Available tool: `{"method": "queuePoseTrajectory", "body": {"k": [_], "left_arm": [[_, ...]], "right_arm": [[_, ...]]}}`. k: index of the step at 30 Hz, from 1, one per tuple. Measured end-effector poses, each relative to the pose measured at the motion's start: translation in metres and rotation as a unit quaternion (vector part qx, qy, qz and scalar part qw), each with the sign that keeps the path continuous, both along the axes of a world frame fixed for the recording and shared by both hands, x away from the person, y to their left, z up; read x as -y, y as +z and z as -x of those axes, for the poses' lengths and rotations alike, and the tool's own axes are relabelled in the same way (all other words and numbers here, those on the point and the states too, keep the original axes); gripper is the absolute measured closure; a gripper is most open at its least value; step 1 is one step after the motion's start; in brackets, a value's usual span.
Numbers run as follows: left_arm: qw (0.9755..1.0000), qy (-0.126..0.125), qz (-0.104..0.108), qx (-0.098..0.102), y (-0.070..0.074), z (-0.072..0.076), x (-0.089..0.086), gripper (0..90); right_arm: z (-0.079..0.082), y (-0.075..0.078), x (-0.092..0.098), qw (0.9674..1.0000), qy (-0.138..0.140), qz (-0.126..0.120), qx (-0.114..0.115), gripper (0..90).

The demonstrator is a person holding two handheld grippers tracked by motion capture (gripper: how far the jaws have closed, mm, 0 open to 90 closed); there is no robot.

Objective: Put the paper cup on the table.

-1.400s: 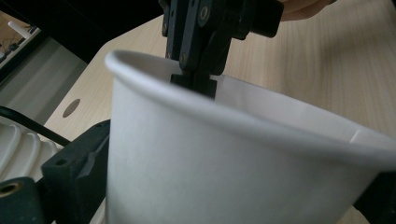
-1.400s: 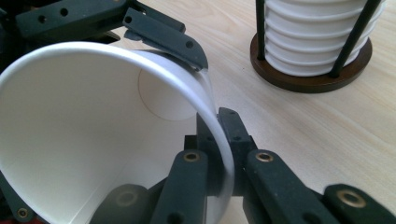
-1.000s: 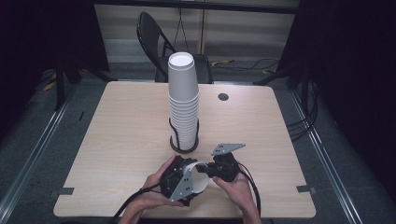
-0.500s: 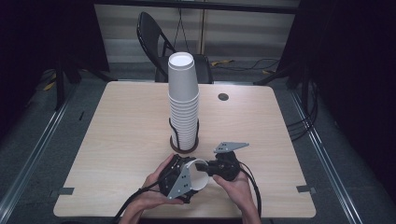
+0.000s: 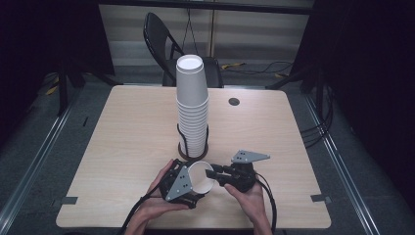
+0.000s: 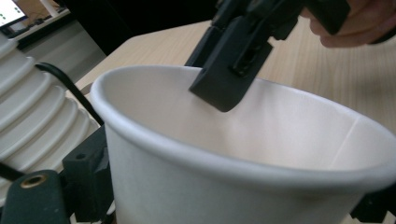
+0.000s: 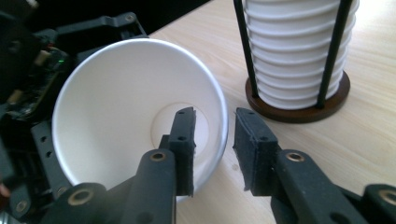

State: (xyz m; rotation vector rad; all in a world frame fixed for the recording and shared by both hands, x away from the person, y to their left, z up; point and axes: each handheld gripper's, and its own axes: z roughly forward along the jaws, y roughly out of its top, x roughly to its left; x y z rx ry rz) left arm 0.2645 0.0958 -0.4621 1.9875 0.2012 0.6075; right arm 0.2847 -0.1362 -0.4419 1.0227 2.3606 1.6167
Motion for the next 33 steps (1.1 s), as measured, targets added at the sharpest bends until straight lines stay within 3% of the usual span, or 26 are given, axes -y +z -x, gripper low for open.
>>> {"method": "queuePoseTrajectory", "body": {"k": [4, 8, 15, 23, 29, 33], "left_arm": [[0.9998, 0.012, 0.012, -0.009, -0.001, -0.003, -0.006, 10.7], [0.9993, 0.024, 0.022, -0.017, -0.002, -0.004, -0.011, 10.7], [0.9961, 0.057, 0.06, -0.031, -0.005, -0.004, -0.023, 10.7], [0.9934, 0.08, 0.071, -0.04, -0.007, -0.009, -0.035, 10.6], [0.9875, 0.113, 0.097, -0.05, -0.006, -0.015, -0.05, 10.6], [0.9824, 0.134, 0.117, -0.058, -0.004, -0.021, -0.06, 10.6]], "right_arm": [[0.001, -0.001, 0.0, 0.9999, 0.002, -0.011, 0.008, 62.9], [0.002, 0.0, 0.002, 0.9993, -0.015, -0.029, 0.02, 57.9], [0.004, 0.0, 0.008, 0.9975, -0.035, -0.047, 0.041, 50.5], [0.008, -0.008, 0.011, 0.9923, -0.076, -0.062, 0.075, 40.6], [0.011, -0.017, 0.016, 0.9882, -0.106, -0.055, 0.096, 35.6], [0.013, -0.025, 0.024, 0.9835, -0.135, -0.047, 0.11, 31.0]]}}
